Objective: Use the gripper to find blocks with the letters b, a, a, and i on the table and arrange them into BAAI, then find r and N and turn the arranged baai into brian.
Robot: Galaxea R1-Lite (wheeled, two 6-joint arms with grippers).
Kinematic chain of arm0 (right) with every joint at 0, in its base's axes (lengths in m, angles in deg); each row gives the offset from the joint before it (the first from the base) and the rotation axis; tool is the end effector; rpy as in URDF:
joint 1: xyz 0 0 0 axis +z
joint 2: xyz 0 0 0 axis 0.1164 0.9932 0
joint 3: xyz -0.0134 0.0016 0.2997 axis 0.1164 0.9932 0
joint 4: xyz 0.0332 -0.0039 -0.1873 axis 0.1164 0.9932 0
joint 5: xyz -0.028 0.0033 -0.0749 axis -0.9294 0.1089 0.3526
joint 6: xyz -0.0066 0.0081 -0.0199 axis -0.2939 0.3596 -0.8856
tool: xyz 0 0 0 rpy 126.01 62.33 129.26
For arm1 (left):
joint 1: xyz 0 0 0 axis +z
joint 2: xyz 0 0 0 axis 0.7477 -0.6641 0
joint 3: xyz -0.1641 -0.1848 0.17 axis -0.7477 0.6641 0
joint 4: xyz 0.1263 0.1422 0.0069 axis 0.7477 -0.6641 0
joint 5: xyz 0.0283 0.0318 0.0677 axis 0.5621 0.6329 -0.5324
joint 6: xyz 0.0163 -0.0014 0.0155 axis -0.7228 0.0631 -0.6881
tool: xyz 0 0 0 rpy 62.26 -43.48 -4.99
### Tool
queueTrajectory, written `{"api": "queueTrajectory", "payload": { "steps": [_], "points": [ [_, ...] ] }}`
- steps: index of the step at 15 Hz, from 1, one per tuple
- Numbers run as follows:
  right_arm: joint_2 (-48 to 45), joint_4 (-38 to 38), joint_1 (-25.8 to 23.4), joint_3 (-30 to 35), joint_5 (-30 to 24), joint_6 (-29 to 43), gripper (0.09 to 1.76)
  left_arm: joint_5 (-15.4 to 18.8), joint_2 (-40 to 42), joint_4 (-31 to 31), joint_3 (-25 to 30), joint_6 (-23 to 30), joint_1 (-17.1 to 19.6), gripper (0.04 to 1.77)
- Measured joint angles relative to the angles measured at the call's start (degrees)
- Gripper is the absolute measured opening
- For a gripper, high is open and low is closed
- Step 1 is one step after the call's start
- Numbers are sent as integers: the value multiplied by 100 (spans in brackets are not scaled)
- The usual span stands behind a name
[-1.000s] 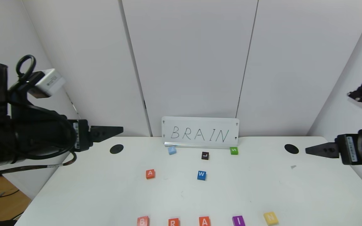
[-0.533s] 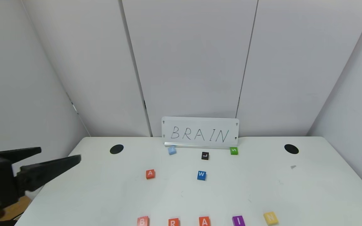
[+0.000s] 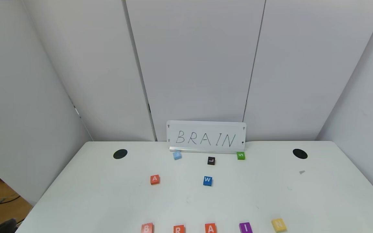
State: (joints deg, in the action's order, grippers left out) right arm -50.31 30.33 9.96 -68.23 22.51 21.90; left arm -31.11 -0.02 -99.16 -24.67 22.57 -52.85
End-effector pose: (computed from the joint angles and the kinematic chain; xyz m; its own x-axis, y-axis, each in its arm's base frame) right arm 0.0041 -0.0011 0.2608 0.9245 -0.0112 -0.3809 0.0584 0.9919 0.1125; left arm 0.0208 -0.0035 0.2263 0.9460 -0.1526 -0.2861 0.1369 0.9878 -0.0744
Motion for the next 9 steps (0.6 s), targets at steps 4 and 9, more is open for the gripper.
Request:
{"api": "queueTrajectory", "payload": {
  "steps": [4,9],
  "points": [
    [-953,101,-17,391,0,0,170,22,869,-640,116,-11,265,172],
    [-2111,194,-111,1097,-30,-13,170,17,1853,-1200,428,-18,400,172]
  ]
}}
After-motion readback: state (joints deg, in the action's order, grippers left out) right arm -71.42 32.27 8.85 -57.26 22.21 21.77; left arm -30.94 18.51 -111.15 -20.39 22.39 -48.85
